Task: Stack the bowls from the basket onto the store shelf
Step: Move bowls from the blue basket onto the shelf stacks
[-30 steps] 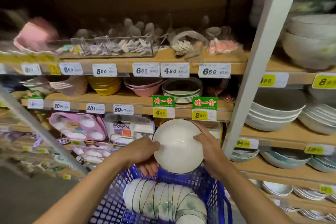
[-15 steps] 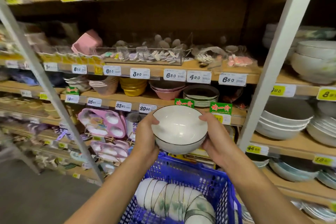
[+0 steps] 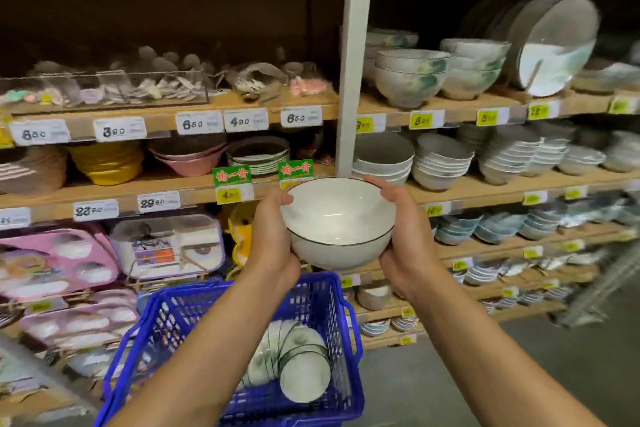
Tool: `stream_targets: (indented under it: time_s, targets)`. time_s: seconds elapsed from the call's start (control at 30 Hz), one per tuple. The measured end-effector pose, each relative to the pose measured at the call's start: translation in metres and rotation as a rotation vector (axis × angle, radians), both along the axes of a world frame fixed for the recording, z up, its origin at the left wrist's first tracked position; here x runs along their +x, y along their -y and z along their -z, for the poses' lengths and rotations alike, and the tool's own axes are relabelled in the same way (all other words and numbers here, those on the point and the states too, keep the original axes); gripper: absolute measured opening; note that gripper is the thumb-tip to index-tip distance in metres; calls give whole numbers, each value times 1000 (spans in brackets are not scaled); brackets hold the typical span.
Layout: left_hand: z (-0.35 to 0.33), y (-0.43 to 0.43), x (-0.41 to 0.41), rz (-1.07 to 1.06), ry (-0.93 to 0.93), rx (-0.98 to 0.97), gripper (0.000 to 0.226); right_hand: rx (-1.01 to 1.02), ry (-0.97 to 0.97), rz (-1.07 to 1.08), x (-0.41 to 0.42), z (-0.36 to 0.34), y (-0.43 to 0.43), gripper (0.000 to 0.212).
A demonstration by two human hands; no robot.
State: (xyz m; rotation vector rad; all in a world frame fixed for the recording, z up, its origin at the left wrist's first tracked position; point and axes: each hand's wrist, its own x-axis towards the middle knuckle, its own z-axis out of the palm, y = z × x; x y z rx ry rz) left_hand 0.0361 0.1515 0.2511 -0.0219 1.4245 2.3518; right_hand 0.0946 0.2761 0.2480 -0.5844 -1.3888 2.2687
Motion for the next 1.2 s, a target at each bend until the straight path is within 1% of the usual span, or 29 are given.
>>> stream_targets:
  time_s: [0.07, 0.2, 0.3, 0.37, 0.47, 0.57, 0.63, 0.73, 0.8, 0.9, 0.97, 1.07, 1.2]
  targets:
    - [-4, -29, 10, 42, -19, 13, 31, -6, 4, 46, 14, -2, -27, 31]
    - [-11, -96, 29, 95, 0, -7, 34, 8, -9, 119, 40, -4, -89, 37]
    - [-19, -152, 44, 119, 1, -21, 31, -5, -19, 158, 59, -7, -143, 30]
    - [-24, -188, 53, 133, -10, -4, 33, 10, -24, 183, 69, -13, -179, 28]
    - [-32, -235, 62, 166, -22, 20, 36, 26, -43, 193, 78, -23, -226, 29]
    - [-41, -275, 65, 184, -22, 17, 31, 24, -55, 167, 82, -35, -267, 30]
    - [-51, -297, 61, 179, -33, 1, 30, 19, -66, 164, 78, -43, -290, 30]
    - [-67, -324, 51, 145, -33, -18, 35, 12, -92, 172, 64, -57, -319, 30]
    - [-75, -337, 40, 131, -48, -32, 32, 20, -100, 161, 51, -64, -334, 32]
    - [-83, -354, 15, 123, -75, -27, 33, 21, -104, 156, 27, -71, -352, 33]
    - [-88, -364, -3, 122, -93, -33, 38, 8, -119, 153, 11, -78, -362, 32]
    - [-97, -376, -32, 145, -109, -34, 47, 22, -115, 146, -13, -89, -375, 36]
    - [-116, -392, -68, 179, -174, -20, 44, 34, -131, 118, -46, -114, -398, 40]
